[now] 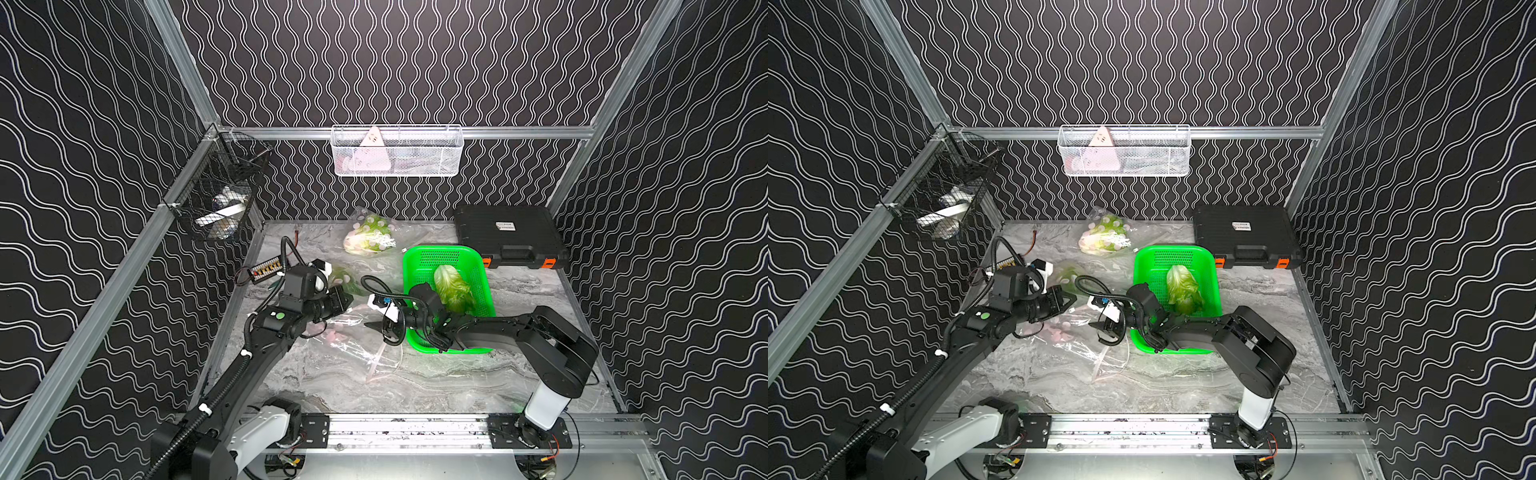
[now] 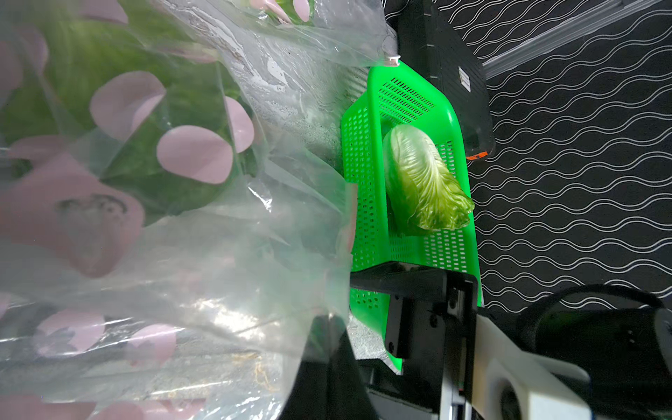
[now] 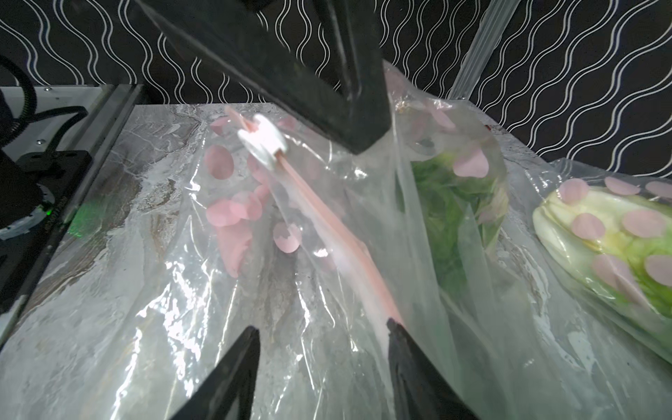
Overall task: Open the zip-top bag and take out the chinese cabbages
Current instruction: Unzip the zipper on the zipper food storage bag.
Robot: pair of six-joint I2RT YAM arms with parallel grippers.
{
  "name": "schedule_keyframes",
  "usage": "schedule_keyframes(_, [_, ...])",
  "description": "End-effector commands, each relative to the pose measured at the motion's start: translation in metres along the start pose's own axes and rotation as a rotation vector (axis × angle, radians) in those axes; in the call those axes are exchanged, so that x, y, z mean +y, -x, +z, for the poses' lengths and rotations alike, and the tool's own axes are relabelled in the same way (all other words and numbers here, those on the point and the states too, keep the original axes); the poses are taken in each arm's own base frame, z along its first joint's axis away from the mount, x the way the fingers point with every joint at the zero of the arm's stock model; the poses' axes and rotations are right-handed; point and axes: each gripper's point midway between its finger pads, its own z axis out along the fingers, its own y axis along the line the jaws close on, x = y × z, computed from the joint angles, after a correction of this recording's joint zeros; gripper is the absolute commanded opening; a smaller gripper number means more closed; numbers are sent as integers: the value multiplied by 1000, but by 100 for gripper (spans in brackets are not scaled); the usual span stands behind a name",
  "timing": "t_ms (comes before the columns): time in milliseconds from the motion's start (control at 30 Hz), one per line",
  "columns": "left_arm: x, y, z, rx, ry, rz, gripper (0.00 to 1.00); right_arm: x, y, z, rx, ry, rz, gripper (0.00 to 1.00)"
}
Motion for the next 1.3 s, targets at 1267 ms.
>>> schedule_keyframes(1267, [-10,8,5,-9,-65,-25,0,37,52,16,-109,68,-170,27])
